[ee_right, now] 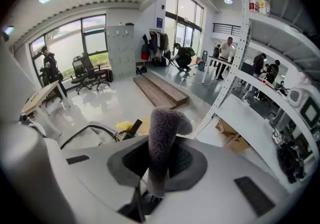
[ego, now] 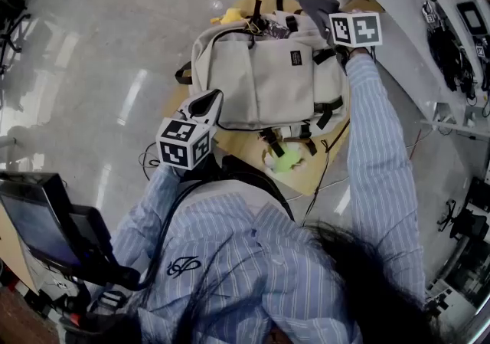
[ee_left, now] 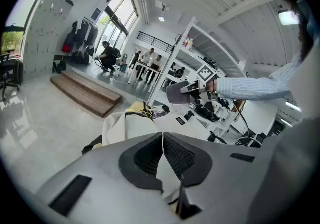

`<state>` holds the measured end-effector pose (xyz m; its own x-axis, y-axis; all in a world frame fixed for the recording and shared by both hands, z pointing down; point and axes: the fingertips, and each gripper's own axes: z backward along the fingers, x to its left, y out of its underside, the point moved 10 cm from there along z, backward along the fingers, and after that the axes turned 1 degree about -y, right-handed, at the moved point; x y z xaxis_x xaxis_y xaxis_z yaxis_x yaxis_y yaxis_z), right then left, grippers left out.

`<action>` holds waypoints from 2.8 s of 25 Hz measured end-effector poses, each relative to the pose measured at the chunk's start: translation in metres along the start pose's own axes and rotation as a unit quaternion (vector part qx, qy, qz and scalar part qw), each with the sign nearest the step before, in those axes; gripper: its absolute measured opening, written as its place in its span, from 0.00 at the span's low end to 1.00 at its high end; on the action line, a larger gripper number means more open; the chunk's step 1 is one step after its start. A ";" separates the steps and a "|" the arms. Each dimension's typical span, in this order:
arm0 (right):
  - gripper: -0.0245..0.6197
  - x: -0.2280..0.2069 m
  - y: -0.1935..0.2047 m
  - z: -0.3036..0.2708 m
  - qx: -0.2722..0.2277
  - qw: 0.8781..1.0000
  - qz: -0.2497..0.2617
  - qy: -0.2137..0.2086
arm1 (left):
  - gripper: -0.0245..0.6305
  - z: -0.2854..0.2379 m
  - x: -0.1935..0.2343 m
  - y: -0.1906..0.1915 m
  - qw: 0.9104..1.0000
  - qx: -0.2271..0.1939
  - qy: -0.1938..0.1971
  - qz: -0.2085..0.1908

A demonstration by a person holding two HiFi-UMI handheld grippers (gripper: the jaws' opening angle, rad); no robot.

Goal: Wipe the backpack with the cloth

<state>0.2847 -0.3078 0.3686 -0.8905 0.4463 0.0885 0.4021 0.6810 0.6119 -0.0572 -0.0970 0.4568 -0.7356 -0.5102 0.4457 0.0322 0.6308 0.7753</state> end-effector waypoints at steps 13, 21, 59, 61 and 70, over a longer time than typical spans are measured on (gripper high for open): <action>0.12 0.025 0.064 -0.004 0.053 0.996 -0.033 -0.067 | 0.05 -0.011 0.000 -0.013 1.000 -0.007 0.006 0.006; 0.12 0.063 0.133 0.054 0.043 0.987 -0.080 -0.132 | 0.05 -0.045 -0.045 -0.027 0.997 -0.005 0.068 -0.025; 0.12 -0.089 0.039 0.039 -0.025 0.998 -0.052 0.035 | 0.05 -0.063 -0.061 -0.013 0.994 0.021 0.102 -0.016; 0.12 -0.092 0.045 0.028 -0.017 0.998 -0.041 0.035 | 0.05 -0.060 -0.055 -0.014 0.995 0.019 0.095 -0.013; 0.12 -0.053 0.115 0.028 0.025 0.996 0.072 -0.041 | 0.05 -0.058 -0.051 -0.012 0.995 0.026 0.092 -0.003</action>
<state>0.3840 -0.2371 0.4119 -0.8035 0.5857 0.1063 0.5361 0.6343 0.5570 0.0193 -0.1126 0.4510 -0.5988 -0.6101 0.5189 -0.0102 0.6537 0.7567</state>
